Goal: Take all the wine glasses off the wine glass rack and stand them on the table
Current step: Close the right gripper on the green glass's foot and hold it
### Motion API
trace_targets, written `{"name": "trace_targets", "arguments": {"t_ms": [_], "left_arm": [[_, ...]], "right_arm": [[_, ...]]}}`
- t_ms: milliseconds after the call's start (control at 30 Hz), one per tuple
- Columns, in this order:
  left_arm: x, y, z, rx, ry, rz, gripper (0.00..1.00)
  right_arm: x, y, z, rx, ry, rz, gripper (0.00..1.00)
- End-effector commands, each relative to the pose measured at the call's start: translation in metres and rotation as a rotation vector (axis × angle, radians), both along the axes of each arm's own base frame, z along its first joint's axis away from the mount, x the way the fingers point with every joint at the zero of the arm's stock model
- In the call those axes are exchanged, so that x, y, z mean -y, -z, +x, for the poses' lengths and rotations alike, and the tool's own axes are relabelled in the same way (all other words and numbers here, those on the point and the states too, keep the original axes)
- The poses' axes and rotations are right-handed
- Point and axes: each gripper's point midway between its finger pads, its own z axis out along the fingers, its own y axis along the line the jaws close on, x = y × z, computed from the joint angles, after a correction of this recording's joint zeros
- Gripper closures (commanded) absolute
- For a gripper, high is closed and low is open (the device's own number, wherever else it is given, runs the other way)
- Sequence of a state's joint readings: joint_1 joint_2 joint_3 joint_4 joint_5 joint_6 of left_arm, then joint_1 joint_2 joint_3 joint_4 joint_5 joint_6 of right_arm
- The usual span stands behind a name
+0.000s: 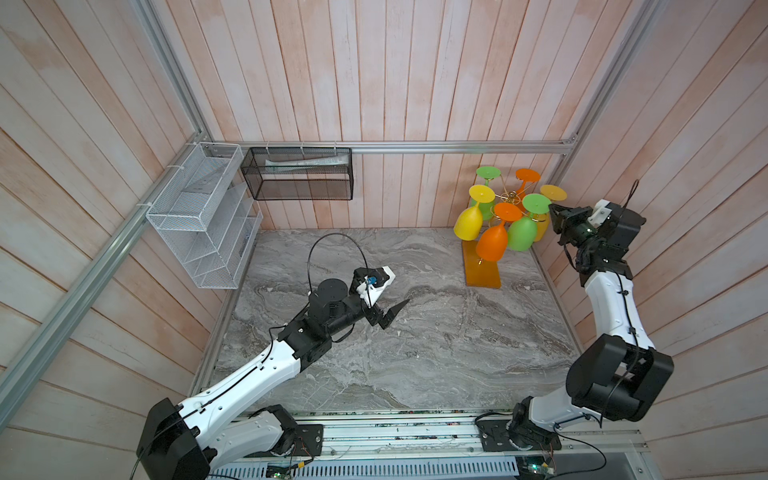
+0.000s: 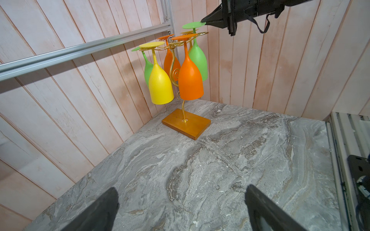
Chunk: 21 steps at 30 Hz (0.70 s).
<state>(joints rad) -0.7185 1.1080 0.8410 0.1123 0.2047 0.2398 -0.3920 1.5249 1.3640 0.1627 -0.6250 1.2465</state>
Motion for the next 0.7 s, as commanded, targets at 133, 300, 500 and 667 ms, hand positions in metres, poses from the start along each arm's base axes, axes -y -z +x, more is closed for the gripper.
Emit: {"name": "trace_targets", "arguments": {"t_ms": [133,300,500,667], "left_arm": [[0.004,0.008,-0.002,-0.015,0.019,0.004,0.00],[0.006,0.009,-0.003,-0.018,0.024,0.006,0.00],[0.007,0.010,-0.004,-0.016,0.022,0.013,0.00],[0.008,0.011,-0.004,-0.015,0.024,0.016,0.00]], "right_arm": [[0.026,-0.015,-0.012,0.057,0.068,-0.012,1.00],[0.032,-0.011,-0.014,0.051,0.085,-0.006,1.00],[0.032,-0.017,-0.008,0.068,0.080,-0.004,1.00],[0.030,-0.023,-0.003,0.075,0.078,-0.017,1.00]]}}
